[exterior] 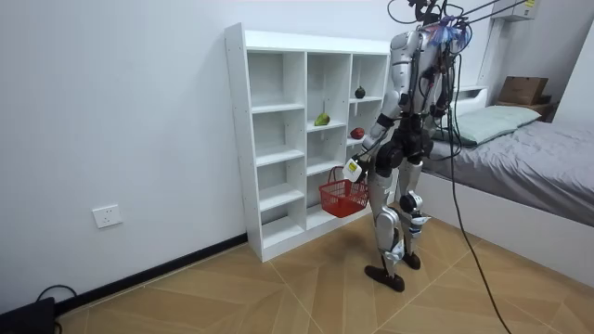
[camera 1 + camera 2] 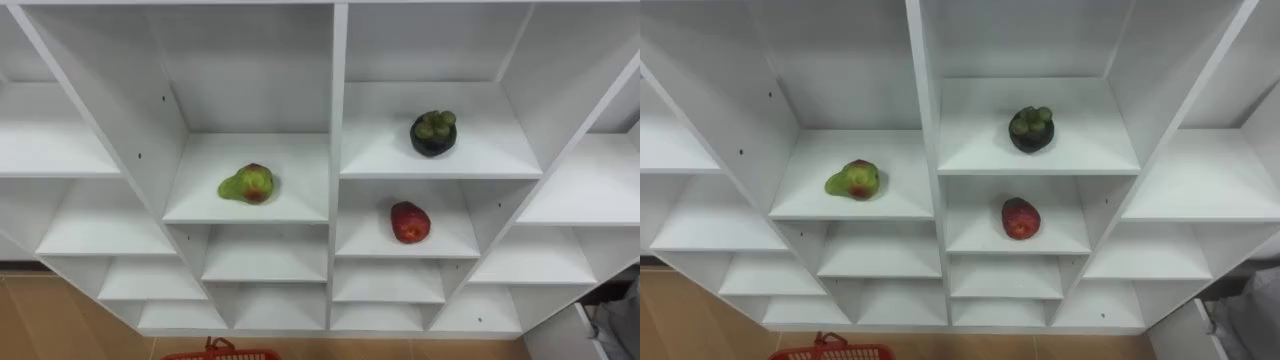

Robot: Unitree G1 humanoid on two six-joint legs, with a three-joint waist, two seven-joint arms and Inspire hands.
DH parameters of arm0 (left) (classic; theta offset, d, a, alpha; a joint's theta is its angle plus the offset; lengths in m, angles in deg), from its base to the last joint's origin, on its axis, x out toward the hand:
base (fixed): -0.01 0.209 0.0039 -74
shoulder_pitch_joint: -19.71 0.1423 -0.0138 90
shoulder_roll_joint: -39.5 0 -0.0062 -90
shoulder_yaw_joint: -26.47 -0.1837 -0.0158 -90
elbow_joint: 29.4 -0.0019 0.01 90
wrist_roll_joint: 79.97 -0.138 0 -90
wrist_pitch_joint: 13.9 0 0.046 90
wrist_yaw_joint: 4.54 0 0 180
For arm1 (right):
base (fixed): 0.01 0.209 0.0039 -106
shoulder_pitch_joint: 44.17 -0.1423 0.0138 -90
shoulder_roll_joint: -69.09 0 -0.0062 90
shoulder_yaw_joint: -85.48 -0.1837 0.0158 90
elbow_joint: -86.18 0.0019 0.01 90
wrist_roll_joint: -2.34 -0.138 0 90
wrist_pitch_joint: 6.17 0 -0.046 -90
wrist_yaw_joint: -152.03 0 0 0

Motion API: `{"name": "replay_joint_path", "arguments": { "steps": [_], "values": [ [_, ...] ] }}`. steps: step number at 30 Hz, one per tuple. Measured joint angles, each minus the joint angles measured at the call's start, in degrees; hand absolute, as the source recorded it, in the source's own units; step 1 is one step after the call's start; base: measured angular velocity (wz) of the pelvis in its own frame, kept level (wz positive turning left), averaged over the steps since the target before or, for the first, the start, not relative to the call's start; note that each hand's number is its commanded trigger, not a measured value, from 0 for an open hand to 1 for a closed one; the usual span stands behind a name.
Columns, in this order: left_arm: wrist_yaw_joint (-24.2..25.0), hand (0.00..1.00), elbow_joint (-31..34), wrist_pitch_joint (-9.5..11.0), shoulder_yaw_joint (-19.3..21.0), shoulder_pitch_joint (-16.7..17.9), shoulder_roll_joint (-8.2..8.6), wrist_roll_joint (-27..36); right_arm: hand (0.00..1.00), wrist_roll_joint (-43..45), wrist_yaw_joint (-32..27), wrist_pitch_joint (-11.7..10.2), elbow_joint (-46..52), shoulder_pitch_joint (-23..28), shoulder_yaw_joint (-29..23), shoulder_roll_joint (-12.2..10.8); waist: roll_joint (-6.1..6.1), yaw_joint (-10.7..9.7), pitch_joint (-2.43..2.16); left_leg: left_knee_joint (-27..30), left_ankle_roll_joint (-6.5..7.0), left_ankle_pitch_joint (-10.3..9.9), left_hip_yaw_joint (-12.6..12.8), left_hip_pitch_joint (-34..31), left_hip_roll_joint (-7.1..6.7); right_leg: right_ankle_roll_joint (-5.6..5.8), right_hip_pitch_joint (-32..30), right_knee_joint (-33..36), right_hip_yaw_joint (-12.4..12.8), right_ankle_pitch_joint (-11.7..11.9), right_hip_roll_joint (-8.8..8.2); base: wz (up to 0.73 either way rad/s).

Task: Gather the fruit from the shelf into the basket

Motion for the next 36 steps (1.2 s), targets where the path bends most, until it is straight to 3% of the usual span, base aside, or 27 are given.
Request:
{"name": "replay_joint_path", "arguments": {
  "steps": [20, 28, 36],
  "values": [
    [0.19, 1.00, -0.07, -0.02, 1.19, 0.26, 0.00, 0.55, 0.00, 0.05, -0.81, 0.00, -0.58, 0.57, -0.10, 0.02, -0.16, 0.17, -0.05, 0.00, 0.00, 0.00, 0.03, 0.01, 0.01, 0.01, -0.13, -0.07, 0.22, 0.01, 0.05, 0.00],
    [0.01, 1.00, -0.82, -0.07, 1.19, 0.25, 0.12, 0.56, 0.00, -0.67, -2.21, 0.00, -0.62, 1.44, -0.14, 0.02, 0.55, 0.12, -0.28, 0.02, 0.00, 0.00, 0.02, 0.35, 0.01, 0.00, -0.13, 0.04, 0.34, 0.02, 0.08, 0.00],
    [-0.07, 1.00, -1.60, -0.06, 2.04, 1.09, 0.15, 3.02, 0.00, -4.59, -4.56, 0.48, -1.08, 2.19, -2.83, -0.02, 0.02, -0.27, 0.04, -0.12, 0.00, 0.00, 0.03, 1.68, 0.00, 0.05, 1.12, -0.12, 0.47, -0.04, 0.06, 0.00]
  ]
}}
